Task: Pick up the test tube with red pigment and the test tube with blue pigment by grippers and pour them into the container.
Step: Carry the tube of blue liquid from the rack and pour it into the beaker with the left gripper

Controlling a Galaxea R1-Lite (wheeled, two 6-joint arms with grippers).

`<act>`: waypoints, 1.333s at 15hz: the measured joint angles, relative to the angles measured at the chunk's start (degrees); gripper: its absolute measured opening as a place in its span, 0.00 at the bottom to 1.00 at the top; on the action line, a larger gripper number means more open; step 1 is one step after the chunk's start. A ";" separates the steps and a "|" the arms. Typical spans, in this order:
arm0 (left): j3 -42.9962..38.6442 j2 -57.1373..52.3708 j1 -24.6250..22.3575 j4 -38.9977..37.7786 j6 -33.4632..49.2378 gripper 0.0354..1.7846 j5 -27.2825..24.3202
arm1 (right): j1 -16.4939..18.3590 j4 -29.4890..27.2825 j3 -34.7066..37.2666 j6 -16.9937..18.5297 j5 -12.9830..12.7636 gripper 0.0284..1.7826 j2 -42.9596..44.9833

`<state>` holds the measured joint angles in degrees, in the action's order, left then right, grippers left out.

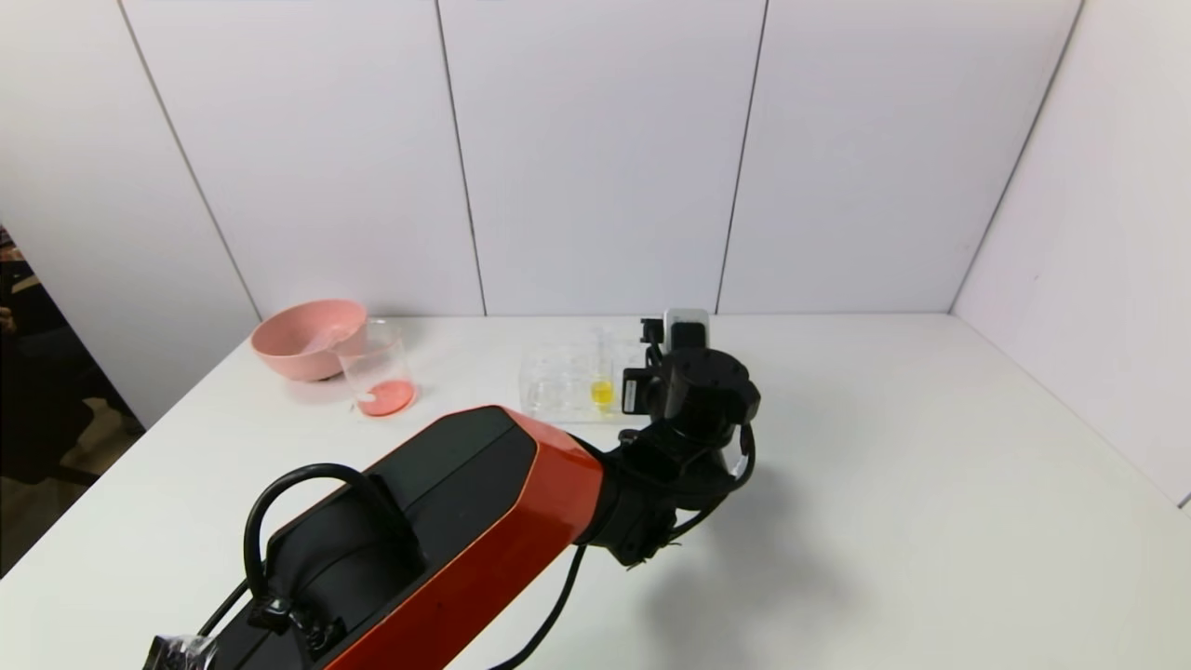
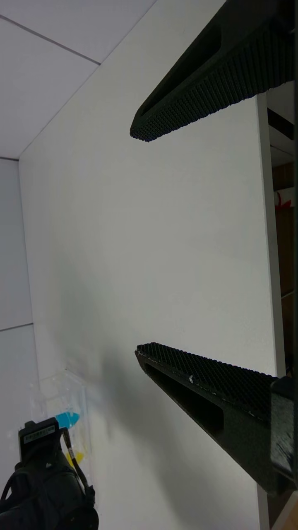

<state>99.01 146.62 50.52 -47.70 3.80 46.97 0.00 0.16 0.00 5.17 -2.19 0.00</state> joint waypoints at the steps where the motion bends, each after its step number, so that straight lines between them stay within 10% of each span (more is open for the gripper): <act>1: 0.00 0.02 0.00 -0.06 0.00 0.22 0.00 | 0.00 0.00 0.00 0.01 0.00 1.00 0.00; 20: 0.05 -6.60 0.66 -0.45 -4.07 0.22 -0.06 | 0.00 0.00 0.00 0.04 0.00 1.00 0.00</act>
<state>99.06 140.02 51.18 -48.15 -0.27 46.91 0.00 0.16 0.00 5.21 -2.19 0.00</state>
